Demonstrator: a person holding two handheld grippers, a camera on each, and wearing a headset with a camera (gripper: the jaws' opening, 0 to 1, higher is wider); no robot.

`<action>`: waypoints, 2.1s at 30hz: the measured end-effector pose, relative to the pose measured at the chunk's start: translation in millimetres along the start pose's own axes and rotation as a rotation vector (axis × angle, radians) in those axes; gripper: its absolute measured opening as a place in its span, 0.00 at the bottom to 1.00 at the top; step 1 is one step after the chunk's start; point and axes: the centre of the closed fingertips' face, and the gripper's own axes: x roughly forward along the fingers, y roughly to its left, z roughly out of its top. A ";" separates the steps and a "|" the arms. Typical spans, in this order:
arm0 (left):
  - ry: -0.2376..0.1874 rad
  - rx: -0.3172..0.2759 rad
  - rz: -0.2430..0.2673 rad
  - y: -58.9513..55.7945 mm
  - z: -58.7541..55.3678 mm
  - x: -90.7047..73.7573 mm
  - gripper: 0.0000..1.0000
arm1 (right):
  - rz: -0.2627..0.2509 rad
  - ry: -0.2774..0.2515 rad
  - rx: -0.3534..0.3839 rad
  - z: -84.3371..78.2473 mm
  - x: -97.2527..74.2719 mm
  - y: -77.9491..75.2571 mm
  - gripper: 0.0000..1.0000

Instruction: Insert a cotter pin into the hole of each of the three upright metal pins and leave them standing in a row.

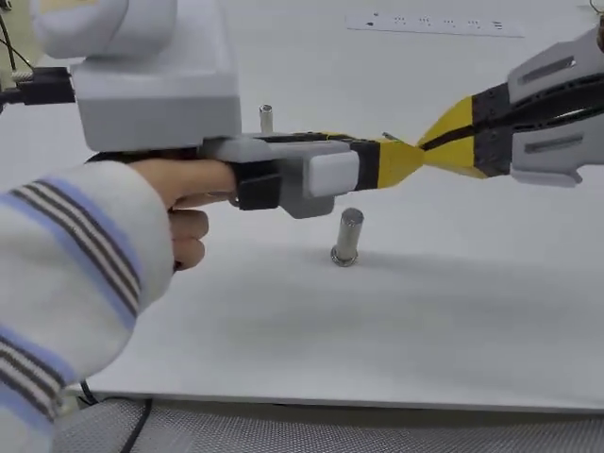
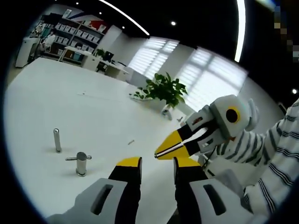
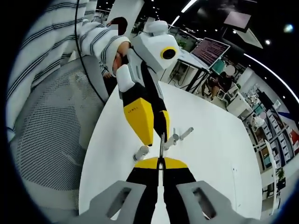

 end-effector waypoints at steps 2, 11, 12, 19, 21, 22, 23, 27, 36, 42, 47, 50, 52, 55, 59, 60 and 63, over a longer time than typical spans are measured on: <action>0.005 -0.013 0.000 -0.2 -1.4 0.1 0.22 | 0.002 -0.006 -0.002 1.2 0.0 0.5 0.00; 0.023 -0.063 0.005 0.0 -8.4 0.6 0.11 | 0.020 -0.006 -0.046 5.5 2.7 5.4 0.00; 0.024 -0.071 0.002 -0.8 -9.0 0.7 0.10 | 0.021 -0.002 -0.054 5.6 3.2 5.9 0.00; 0.016 -0.109 0.021 3.9 -9.9 1.0 0.05 | 0.022 -0.003 -0.064 7.0 5.9 4.4 0.00; 0.007 -0.125 0.025 8.0 -7.7 0.7 0.03 | 0.026 -0.006 -0.068 7.6 6.0 4.7 0.00; 0.004 -0.135 0.024 9.6 -6.8 0.7 0.03 | 0.029 -0.005 -0.069 7.5 6.4 5.0 0.00; 0.001 -0.143 0.023 10.2 -6.3 0.8 0.02 | 0.029 -0.005 -0.070 8.4 7.0 5.1 0.00; 0.003 -0.148 0.036 12.7 -7.5 0.6 0.03 | 0.030 -0.002 -0.071 7.0 9.1 4.7 0.00; 0.018 -0.175 0.023 10.7 -11.0 -0.2 0.00 | 0.031 0.000 -0.082 8.0 9.9 5.5 0.00; 0.017 -0.198 0.014 10.0 -9.2 -2.4 0.00 | 0.029 -0.003 -0.089 11.5 8.6 5.9 0.00; -0.033 -0.256 0.019 12.1 -4.1 -4.3 0.00 | 0.018 -0.009 -0.089 15.3 7.7 1.4 0.00; -0.019 -0.232 0.018 10.0 -5.5 -5.5 0.00 | 0.022 -0.013 -0.094 15.9 9.0 3.8 0.00; -0.008 -0.226 0.020 9.6 -7.2 -5.7 0.00 | 0.026 -0.012 -0.101 15.4 10.1 5.5 0.00; -0.007 -0.229 0.022 10.2 -6.8 -7.3 0.00 | 0.017 -0.020 -0.107 16.7 10.7 4.7 0.00; -0.014 -0.220 0.017 8.5 -5.3 -10.5 0.00 | 0.012 -0.038 -0.072 18.9 10.8 1.6 0.00; -0.008 -0.205 0.020 8.2 -6.0 -11.2 0.00 | 0.009 -0.036 -0.068 18.1 11.1 0.8 0.01; 0.012 -0.131 0.022 7.8 -8.3 -12.8 0.00 | -0.023 -0.029 -0.019 12.2 12.9 -6.7 0.27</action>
